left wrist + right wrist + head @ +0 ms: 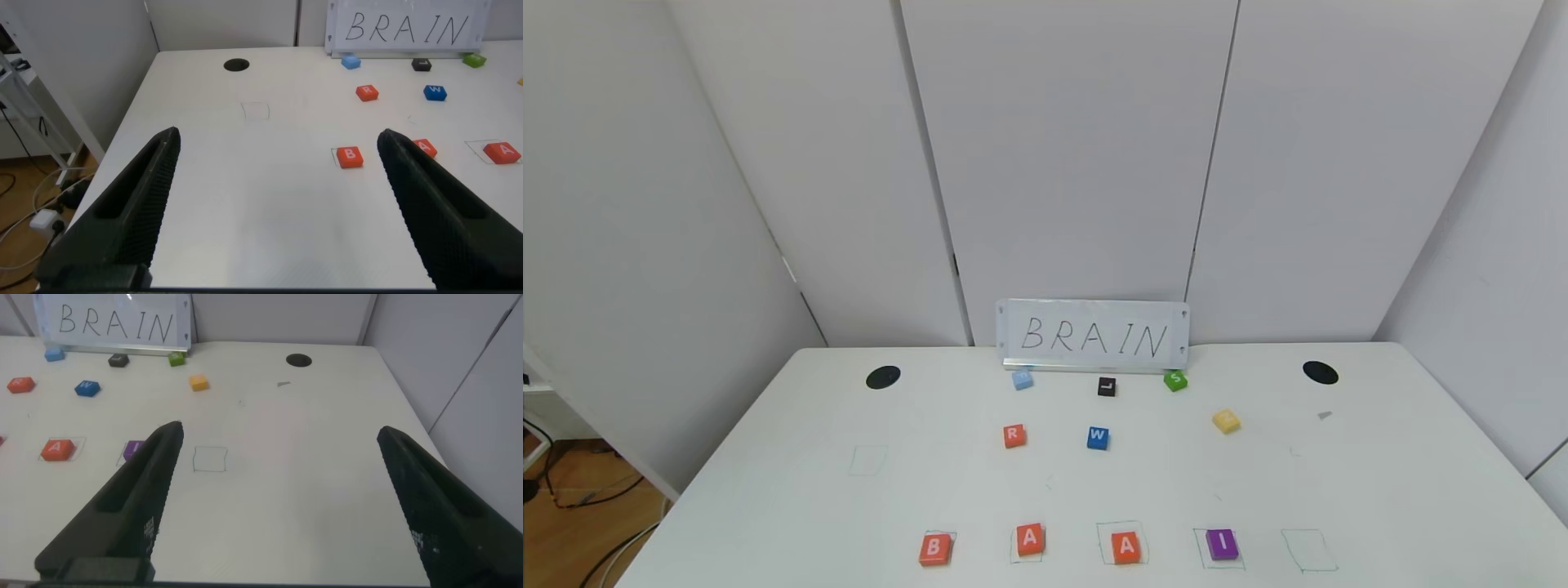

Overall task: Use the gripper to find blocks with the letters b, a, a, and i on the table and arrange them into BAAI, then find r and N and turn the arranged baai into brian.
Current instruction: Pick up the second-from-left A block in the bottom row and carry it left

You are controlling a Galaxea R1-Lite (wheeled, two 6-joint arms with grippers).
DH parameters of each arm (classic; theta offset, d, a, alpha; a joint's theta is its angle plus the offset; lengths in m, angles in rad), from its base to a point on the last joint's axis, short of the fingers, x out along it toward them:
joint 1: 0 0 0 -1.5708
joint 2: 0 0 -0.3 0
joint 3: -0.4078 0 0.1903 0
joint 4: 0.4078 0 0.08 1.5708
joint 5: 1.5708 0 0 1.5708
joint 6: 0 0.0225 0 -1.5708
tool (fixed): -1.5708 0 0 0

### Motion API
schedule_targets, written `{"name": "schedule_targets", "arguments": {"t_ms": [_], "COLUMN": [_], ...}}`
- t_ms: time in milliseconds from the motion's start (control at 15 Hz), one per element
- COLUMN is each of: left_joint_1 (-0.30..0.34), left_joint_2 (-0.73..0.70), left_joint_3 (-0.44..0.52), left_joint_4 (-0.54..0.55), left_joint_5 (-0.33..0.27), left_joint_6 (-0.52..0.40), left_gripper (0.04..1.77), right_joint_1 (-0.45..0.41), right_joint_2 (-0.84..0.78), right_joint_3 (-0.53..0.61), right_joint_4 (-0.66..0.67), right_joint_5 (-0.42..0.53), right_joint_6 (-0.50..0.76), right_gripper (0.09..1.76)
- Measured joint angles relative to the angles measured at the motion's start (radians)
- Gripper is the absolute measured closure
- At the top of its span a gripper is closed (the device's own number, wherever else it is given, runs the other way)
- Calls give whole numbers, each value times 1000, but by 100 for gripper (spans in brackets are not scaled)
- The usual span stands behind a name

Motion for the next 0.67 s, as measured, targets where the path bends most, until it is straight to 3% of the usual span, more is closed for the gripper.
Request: {"name": "schedule_targets", "arguments": {"t_ms": [667], "left_joint_1": [0], "left_joint_2": [0], "left_joint_3": [0], "left_joint_4": [0], "left_joint_5": [0], "left_joint_6": [0], "left_gripper": [9], "right_joint_1": [0], "right_joint_2": [0], "right_joint_3": [0], "right_joint_4": [0], "right_joint_5": [0], "right_joint_6": [0], "right_gripper": [14]}}
